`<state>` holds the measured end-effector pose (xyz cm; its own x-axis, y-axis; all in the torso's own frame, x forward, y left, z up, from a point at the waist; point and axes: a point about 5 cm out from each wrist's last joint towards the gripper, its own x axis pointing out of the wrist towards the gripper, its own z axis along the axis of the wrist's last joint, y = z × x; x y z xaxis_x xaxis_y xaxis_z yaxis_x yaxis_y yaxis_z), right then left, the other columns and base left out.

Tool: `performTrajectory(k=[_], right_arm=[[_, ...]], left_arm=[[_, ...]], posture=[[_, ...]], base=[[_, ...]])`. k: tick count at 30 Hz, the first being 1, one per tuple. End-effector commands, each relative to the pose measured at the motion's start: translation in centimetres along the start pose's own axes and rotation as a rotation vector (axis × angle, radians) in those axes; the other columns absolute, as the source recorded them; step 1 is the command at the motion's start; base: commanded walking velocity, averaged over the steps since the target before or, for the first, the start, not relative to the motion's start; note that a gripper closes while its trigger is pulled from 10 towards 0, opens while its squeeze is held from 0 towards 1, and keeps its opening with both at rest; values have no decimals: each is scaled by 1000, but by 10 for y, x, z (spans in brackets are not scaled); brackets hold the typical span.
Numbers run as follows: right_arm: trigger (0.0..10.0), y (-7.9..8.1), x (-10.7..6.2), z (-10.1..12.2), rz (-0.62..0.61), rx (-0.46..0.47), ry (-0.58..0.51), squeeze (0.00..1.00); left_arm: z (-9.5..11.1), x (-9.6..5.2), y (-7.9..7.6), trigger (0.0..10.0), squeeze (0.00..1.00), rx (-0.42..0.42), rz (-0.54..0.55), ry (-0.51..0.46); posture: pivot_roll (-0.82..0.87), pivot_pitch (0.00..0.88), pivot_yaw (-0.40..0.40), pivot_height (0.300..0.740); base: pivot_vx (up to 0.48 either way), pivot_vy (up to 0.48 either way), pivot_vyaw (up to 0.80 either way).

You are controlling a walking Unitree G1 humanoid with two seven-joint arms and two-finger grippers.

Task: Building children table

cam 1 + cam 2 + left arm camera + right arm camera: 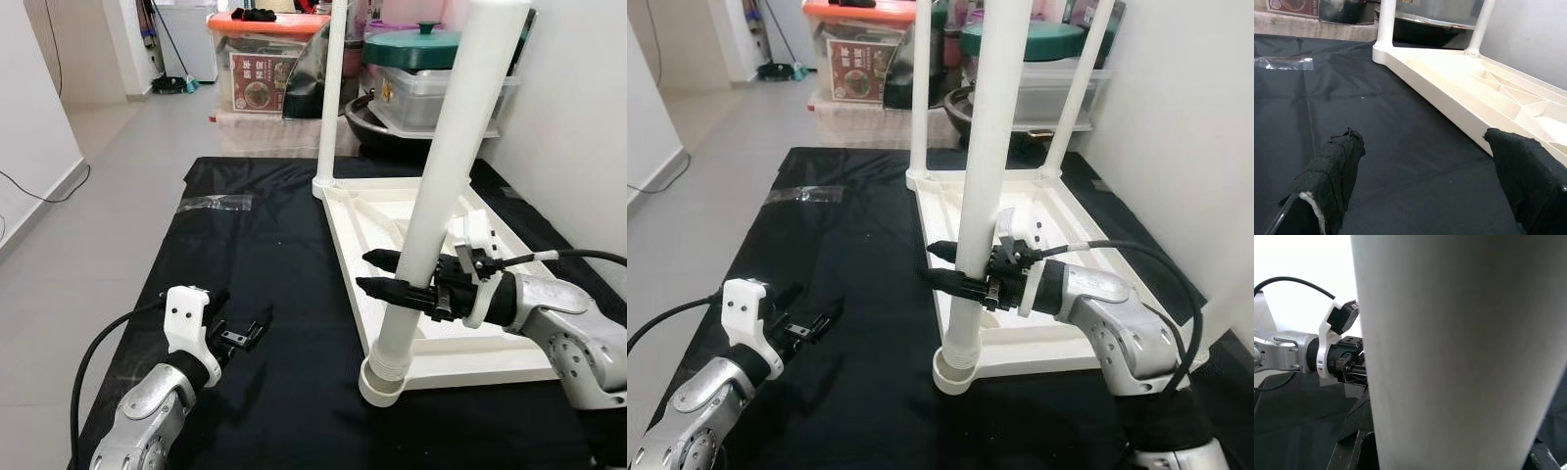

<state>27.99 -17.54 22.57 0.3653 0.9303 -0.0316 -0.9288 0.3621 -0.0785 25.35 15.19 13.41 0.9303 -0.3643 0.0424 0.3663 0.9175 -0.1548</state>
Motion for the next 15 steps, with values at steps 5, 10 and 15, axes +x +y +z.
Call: performTrajectory(k=[5, 10, 15], right_arm=[[10000, 4, 9, -11, -80, 59, 35, 0], [10000, 2, 12, -15, -171, 77, 28, 0], [10000, 4, 14, -21, -352, 22, 49, 0]], left_arm=[[1, -4, 2, 10000, 0, -4, 5, 3], [1, -6, 2, 10000, 0, -10, 18, 3], [0, -8, 1, 10000, 0, -10, 26, 4]], posture=[[46, 0, -80, 740], [44, 0, -88, 740], [41, 0, -97, 740]], base=[[0, 0, 0], [0, 0, 0], [0, 0, 0]])
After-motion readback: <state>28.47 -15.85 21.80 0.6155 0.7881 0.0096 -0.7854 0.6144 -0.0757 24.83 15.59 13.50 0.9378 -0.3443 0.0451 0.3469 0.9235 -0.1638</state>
